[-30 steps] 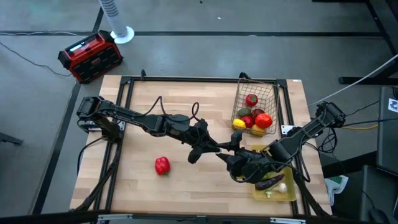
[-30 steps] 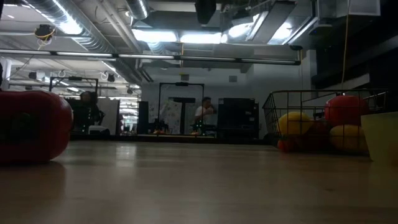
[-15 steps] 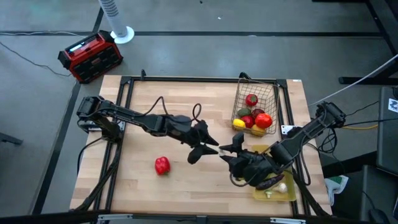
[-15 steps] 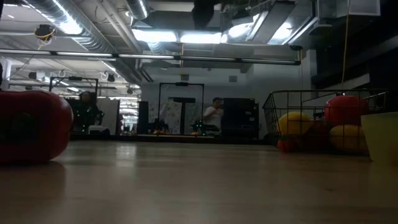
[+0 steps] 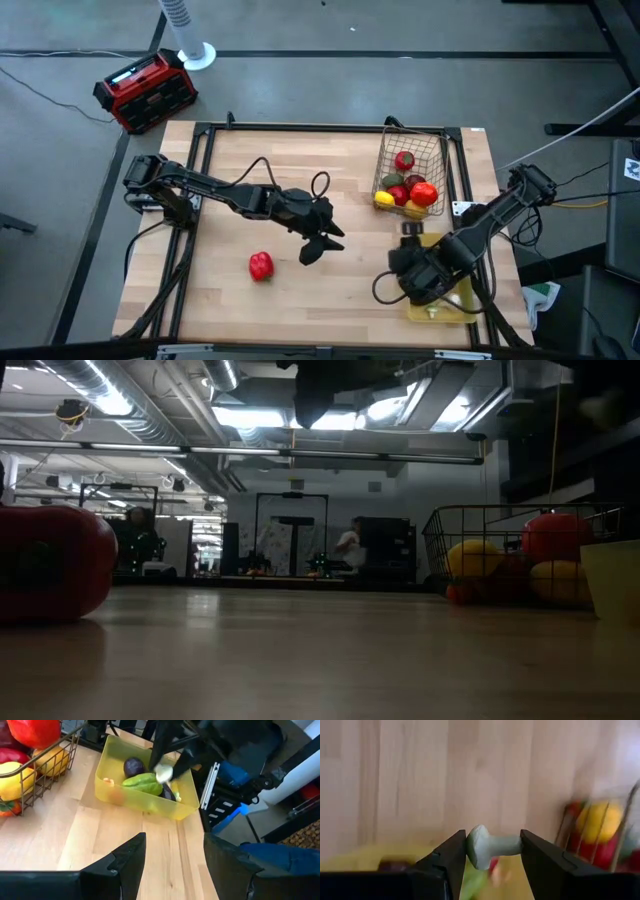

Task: Sort produce into baskets
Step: Put the green mushroom into the yellow bin

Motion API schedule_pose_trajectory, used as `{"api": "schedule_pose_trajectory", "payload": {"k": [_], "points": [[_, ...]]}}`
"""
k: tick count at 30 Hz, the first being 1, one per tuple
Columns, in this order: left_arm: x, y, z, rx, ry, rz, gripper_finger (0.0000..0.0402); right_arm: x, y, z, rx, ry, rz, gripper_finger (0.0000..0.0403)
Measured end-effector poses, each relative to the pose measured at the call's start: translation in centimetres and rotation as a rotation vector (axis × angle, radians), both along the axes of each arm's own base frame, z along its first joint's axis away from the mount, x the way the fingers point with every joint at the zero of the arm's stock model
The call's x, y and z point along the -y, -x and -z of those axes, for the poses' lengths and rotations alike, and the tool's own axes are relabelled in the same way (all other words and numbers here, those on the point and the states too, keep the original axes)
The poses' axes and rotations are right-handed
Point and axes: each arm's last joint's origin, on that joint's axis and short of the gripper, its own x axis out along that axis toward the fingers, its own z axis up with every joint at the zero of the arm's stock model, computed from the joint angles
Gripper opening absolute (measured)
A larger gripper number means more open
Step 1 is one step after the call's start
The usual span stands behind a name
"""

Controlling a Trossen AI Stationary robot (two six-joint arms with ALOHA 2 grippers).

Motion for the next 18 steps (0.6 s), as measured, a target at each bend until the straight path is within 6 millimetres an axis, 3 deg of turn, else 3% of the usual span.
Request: {"api": "schedule_pose_trajectory", "payload": {"k": [8,18], "points": [[0.0,0.0,0.0,0.000,-0.011,0.006,0.0196,-0.4,2.0,0.4,-0.129,-0.018,0.105,0.0175],[0.0,0.0,0.0,0.000,-0.011,0.006,0.0196,0.1,3.2,4.9,-0.221,0.064,0.099,0.0175]]}}
